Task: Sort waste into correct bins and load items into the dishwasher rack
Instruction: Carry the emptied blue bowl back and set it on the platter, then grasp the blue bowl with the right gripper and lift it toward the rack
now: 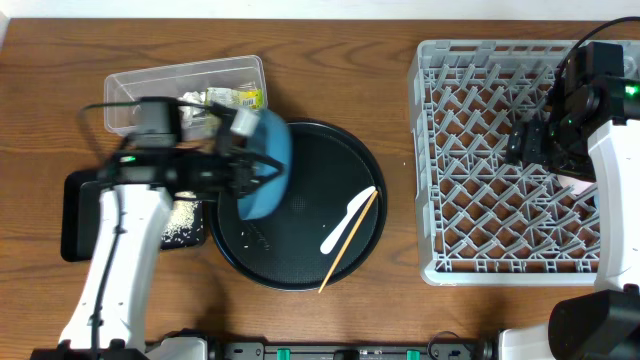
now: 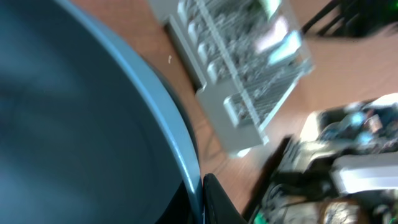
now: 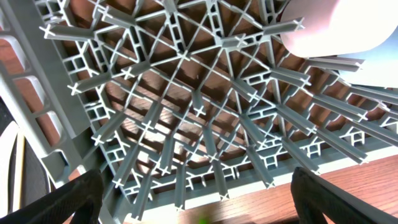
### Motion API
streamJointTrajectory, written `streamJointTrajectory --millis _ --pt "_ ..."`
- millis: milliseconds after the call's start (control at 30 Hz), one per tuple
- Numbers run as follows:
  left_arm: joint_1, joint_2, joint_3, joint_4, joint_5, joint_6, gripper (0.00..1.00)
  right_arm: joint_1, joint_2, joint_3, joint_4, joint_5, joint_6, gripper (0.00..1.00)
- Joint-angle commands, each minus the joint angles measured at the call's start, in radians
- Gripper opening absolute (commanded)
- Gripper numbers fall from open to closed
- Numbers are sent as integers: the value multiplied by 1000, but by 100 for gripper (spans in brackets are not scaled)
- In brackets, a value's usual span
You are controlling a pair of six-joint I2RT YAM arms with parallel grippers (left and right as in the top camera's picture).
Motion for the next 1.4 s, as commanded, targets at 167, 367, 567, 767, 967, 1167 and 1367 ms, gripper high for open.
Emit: streamJointTrajectory --millis 167,367,567,767,967,1167,1367 --pt "-300 118 12 137 -410 -211 6 -8 6 -1 -1 -44 -16 91" --pt "-410 223 12 192 -496 -304 6 -8 6 -1 -5 -44 -16 91" --pt "-462 219 15 214 -496 -310 8 -8 6 -1 -4 -56 -47 91" --pt "-427 132 19 197 -496 -310 66 -3 6 0 34 -211 -164 91" --pt "-280 -37 19 84 -519 -310 75 78 6 11 145 -565 -246 88" --pt "-10 -158 19 -103 -655 -310 81 297 15 11 287 -512 -239 92" --pt "265 -152 15 -231 -661 -311 83 515 115 10 340 -304 -140 92"
